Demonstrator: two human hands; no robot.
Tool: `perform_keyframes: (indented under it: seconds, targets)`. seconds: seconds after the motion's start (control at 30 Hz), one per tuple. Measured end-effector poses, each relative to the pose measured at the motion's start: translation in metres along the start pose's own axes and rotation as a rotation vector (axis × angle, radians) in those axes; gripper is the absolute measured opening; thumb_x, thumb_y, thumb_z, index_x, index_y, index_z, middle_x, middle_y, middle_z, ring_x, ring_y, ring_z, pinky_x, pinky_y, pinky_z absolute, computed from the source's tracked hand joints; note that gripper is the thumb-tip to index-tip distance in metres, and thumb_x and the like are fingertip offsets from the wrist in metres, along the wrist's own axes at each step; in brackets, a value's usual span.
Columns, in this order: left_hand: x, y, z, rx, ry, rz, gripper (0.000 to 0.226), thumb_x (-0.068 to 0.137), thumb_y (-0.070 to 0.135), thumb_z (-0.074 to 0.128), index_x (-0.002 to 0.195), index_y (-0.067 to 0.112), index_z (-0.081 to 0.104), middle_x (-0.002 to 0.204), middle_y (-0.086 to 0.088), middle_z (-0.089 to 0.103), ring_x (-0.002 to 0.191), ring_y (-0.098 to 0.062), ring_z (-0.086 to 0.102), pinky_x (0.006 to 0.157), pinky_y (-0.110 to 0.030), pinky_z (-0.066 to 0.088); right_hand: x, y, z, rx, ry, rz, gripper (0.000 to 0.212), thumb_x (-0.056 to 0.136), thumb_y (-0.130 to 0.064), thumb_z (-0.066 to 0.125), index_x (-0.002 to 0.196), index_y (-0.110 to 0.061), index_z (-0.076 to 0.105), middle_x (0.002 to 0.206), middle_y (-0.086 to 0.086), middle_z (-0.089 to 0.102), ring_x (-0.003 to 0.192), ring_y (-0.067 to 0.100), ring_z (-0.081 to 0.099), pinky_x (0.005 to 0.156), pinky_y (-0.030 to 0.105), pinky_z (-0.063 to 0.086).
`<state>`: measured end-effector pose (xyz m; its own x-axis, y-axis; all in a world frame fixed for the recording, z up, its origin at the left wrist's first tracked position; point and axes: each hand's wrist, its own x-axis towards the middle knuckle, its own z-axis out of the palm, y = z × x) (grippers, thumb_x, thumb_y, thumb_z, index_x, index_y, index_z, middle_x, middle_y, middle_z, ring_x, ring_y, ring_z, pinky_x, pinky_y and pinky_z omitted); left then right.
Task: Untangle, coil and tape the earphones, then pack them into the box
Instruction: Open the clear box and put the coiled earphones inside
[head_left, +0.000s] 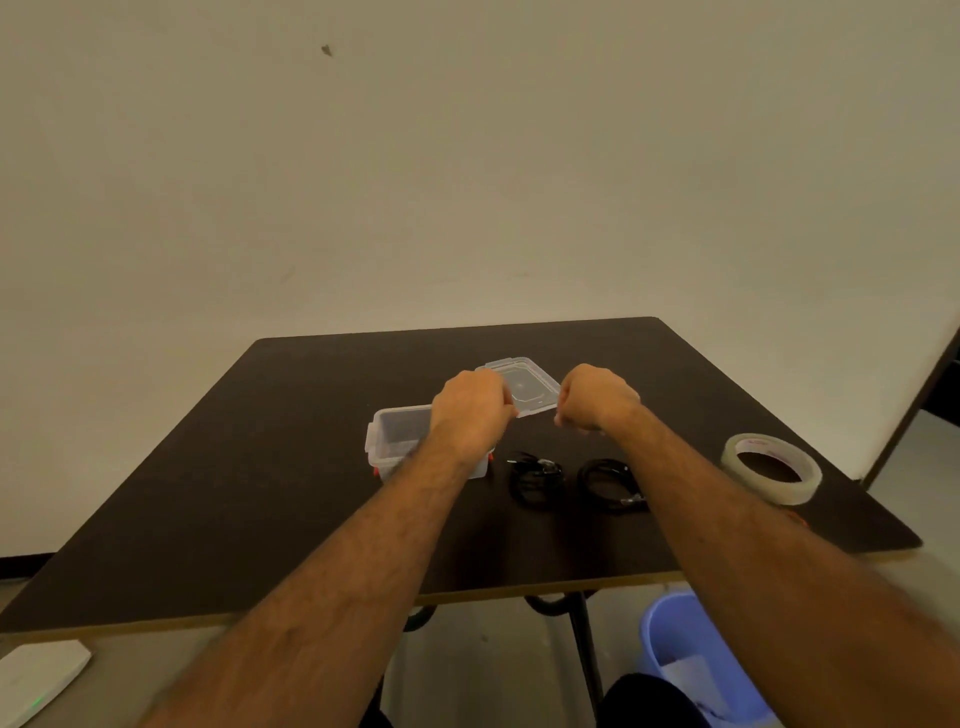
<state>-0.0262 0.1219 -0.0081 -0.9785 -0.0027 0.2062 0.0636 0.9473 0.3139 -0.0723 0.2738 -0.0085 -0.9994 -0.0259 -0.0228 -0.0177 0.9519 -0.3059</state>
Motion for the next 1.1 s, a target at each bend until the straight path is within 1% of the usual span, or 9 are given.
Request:
perform_keyframes:
  seconds: [0.23, 0.33, 0.43, 0.5, 0.6, 0.77, 0.87, 0.97, 1.1]
  targets:
    - [-0.007, 0.050, 0.031, -0.019, -0.124, 0.062, 0.020, 0.092, 0.031, 0.066, 0.108, 0.021, 0.073, 0.104, -0.002, 0.072, 0.096, -0.016, 0.064, 0.085, -0.033, 0.052, -0.012, 0.056, -0.012, 0.018, -0.033, 0.107, 0.016, 0.084, -0.026, 0.074, 0.094, -0.014, 0.069, 0.090, 0.004, 0.070, 0.084, 0.019, 0.067, 0.084, 0.041, 0.058]
    - [-0.008, 0.068, 0.046, -0.008, -0.209, 0.053, 0.022, 0.093, 0.029, 0.066, 0.112, 0.019, 0.071, 0.108, -0.003, 0.070, 0.100, -0.019, 0.064, 0.091, -0.037, 0.053, -0.019, 0.076, -0.014, 0.023, -0.088, 0.149, 0.020, 0.084, -0.029, 0.074, 0.095, -0.013, 0.067, 0.091, 0.005, 0.068, 0.085, 0.019, 0.066, 0.085, 0.040, 0.057]
    - [-0.009, 0.078, 0.059, 0.029, -0.275, 0.047, 0.024, 0.092, 0.028, 0.066, 0.114, 0.018, 0.069, 0.110, -0.005, 0.069, 0.102, -0.022, 0.064, 0.089, -0.038, 0.053, -0.024, 0.089, -0.010, 0.027, -0.158, 0.173, 0.022, 0.084, -0.033, 0.074, 0.090, -0.013, 0.065, 0.089, 0.005, 0.067, 0.083, 0.018, 0.065, 0.086, 0.039, 0.057]
    - [-0.010, 0.083, 0.067, 0.080, -0.297, 0.053, 0.025, 0.092, 0.027, 0.067, 0.114, 0.017, 0.068, 0.110, -0.007, 0.069, 0.101, -0.024, 0.064, 0.086, -0.038, 0.052, -0.026, 0.093, -0.004, 0.029, -0.196, 0.171, 0.025, 0.083, -0.035, 0.074, 0.088, -0.013, 0.064, 0.088, 0.005, 0.066, 0.081, 0.018, 0.064, 0.086, 0.038, 0.056]
    - [-0.011, 0.085, 0.076, 0.134, -0.309, 0.062, 0.024, 0.093, 0.024, 0.066, 0.115, 0.015, 0.066, 0.110, -0.008, 0.069, 0.101, -0.025, 0.065, 0.087, -0.039, 0.054, -0.026, 0.093, 0.006, 0.033, -0.214, 0.158, 0.027, 0.083, -0.036, 0.075, 0.094, -0.014, 0.064, 0.094, 0.005, 0.066, 0.086, 0.018, 0.064, 0.086, 0.038, 0.056]
    - [-0.009, 0.086, 0.075, 0.149, -0.318, 0.050, 0.025, 0.094, 0.023, 0.065, 0.117, 0.014, 0.064, 0.112, -0.009, 0.068, 0.102, -0.025, 0.064, 0.089, -0.040, 0.054, -0.025, 0.094, 0.013, 0.088, -0.185, 0.141, 0.016, 0.087, -0.027, 0.071, 0.093, -0.015, 0.062, 0.092, 0.005, 0.064, 0.081, 0.016, 0.063, 0.082, 0.034, 0.057]
    - [-0.007, 0.083, 0.072, 0.077, -0.302, 0.021, 0.026, 0.094, 0.030, 0.064, 0.114, 0.013, 0.065, 0.109, -0.008, 0.068, 0.099, -0.023, 0.064, 0.089, -0.039, 0.054, -0.023, 0.098, 0.008, 0.174, -0.194, 0.146, 0.015, 0.087, -0.025, 0.071, 0.092, -0.012, 0.066, 0.094, 0.007, 0.066, 0.083, 0.018, 0.066, 0.080, 0.034, 0.060]
    - [-0.005, 0.079, 0.067, -0.062, -0.248, -0.048, 0.028, 0.095, 0.037, 0.061, 0.107, 0.012, 0.067, 0.097, -0.006, 0.071, 0.089, -0.020, 0.068, 0.085, -0.037, 0.057, -0.023, 0.101, -0.004, 0.260, -0.162, 0.122, 0.015, 0.087, -0.023, 0.071, 0.092, -0.009, 0.069, 0.093, 0.009, 0.069, 0.084, 0.020, 0.069, 0.074, 0.032, 0.061]
    - [-0.002, 0.070, 0.048, -0.449, -0.213, -0.176, 0.023, 0.096, 0.034, 0.060, 0.098, 0.012, 0.066, 0.079, -0.005, 0.072, 0.065, -0.014, 0.068, 0.079, -0.034, 0.061, -0.026, 0.094, -0.027, 0.339, -0.093, 0.070, 0.017, 0.087, -0.022, 0.071, 0.092, -0.005, 0.072, 0.087, 0.008, 0.070, 0.077, 0.018, 0.068, 0.061, 0.027, 0.057]
